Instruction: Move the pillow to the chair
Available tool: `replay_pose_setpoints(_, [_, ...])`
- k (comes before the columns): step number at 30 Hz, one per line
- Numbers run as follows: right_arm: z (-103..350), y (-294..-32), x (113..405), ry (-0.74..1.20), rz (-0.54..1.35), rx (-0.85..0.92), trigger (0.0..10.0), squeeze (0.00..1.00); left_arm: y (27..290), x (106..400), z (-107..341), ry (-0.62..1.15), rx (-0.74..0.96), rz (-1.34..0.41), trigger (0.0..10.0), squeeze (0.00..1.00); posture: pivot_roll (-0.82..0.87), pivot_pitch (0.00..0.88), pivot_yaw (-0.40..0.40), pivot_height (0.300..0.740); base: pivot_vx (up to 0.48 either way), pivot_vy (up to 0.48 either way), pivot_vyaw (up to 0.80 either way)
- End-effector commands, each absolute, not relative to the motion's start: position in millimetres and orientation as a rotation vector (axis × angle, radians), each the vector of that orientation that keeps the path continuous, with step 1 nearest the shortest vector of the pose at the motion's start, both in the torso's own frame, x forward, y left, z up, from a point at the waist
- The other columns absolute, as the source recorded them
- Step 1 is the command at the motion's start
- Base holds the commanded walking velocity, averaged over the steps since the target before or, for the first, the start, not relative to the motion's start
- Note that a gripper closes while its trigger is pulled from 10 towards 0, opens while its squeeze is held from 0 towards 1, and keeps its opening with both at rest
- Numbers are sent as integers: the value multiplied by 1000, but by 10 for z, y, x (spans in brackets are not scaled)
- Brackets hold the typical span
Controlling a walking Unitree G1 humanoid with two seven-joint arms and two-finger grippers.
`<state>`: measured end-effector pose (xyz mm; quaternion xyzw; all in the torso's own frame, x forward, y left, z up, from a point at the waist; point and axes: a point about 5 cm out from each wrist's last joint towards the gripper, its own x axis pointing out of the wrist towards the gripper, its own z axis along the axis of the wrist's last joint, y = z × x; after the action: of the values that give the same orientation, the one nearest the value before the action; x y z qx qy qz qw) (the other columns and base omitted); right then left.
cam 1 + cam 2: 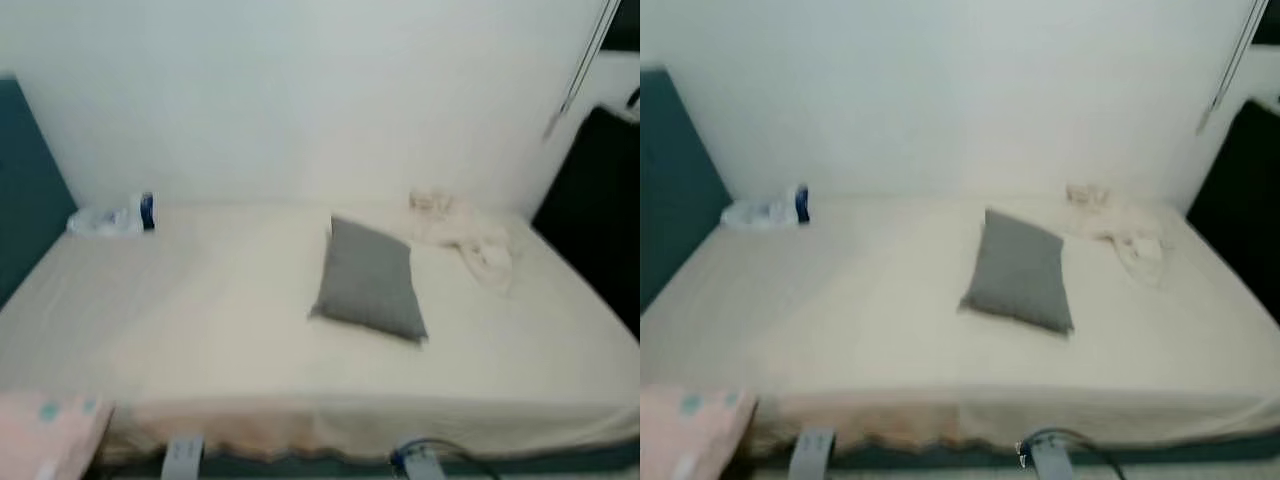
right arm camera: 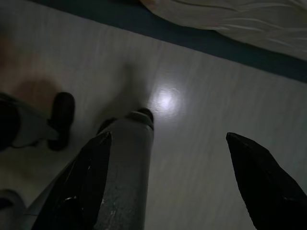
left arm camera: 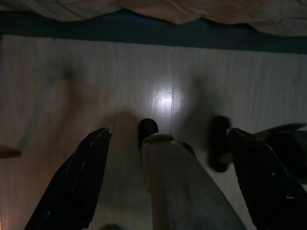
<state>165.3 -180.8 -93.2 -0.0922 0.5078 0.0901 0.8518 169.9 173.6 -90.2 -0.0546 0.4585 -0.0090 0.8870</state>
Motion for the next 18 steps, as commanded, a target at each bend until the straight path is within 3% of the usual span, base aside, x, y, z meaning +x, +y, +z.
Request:
replay_pose_setpoints(1, [-923, -1856, 1662, 1068, 191, -218, 10000, 0, 1696, 1686, -912, 965, -116, -35, 10000, 0, -27, 0, -2, 740, 0, -368, 0])
replay_pose_setpoints(8, [-901, -1831, 1716, 1047, 191, -211, 10000, 0, 1718, 1726, -893, 954, -118, -30, 10000, 0, -30, 0, 4, 740, 0, -362, 0])
replay_pose_setpoints(18, [-740, -1814, 2032, 916, 123, -112, 10000, 0, 1626, 1796, -866, 932, -137, -51, 10000, 0, -41, 0, 10, 740, 0, -328, 0])
